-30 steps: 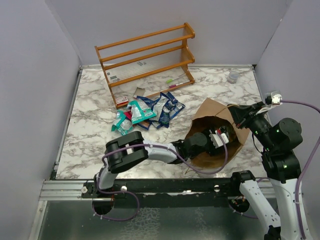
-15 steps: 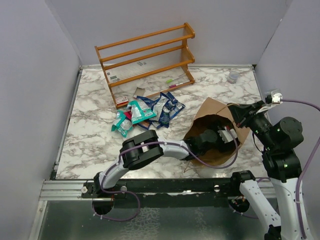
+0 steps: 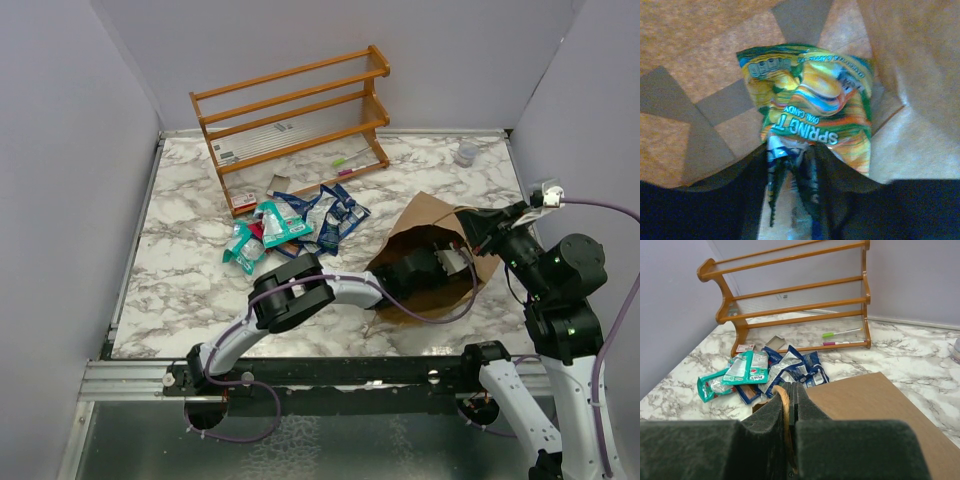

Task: Take the snacks out of the paper bag
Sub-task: Take out the snack from the paper bag.

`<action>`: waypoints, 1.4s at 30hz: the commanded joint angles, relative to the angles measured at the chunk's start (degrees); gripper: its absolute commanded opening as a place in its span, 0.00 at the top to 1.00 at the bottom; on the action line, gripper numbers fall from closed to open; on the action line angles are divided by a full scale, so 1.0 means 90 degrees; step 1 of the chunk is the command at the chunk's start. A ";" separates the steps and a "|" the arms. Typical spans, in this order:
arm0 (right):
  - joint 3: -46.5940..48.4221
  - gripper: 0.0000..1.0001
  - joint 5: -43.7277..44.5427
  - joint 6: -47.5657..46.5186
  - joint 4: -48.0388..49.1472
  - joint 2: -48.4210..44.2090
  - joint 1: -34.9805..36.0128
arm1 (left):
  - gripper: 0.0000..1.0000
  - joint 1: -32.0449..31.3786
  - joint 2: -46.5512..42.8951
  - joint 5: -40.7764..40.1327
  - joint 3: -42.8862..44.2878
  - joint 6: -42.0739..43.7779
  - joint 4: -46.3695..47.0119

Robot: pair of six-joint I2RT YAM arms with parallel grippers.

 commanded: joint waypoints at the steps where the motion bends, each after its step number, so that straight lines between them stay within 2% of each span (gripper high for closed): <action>1: 0.0097 0.98 0.0040 -0.0096 0.0015 -0.0075 0.0006 | 0.70 0.0078 -0.0035 0.0104 0.0087 -0.0021 -0.0416; 3: 0.0092 0.98 0.0074 -0.0114 -0.0014 -0.0077 0.0005 | 0.83 0.0078 -0.0184 0.0073 -0.0025 -0.0011 -0.0434; 5: 0.0095 0.98 0.0112 -0.0131 -0.0024 -0.0064 0.0006 | 0.90 0.0078 -0.0407 0.0093 -0.0188 -0.0007 -0.0408; 14: 0.0061 0.98 0.0190 -0.0156 -0.0003 -0.0008 0.0006 | 1.00 0.0039 -0.1602 0.0317 -0.1027 -0.0358 -0.0398; 32: -0.0080 0.98 0.0416 -0.0310 0.0159 0.0063 0.0003 | 1.00 -0.0052 -0.3837 0.1006 -0.2530 -0.0935 -0.0844; 42: -0.0266 0.98 0.0439 -0.0366 0.0157 0.0051 0.0006 | 1.00 -0.0158 -0.5469 0.1491 -0.3513 -0.0944 -0.1192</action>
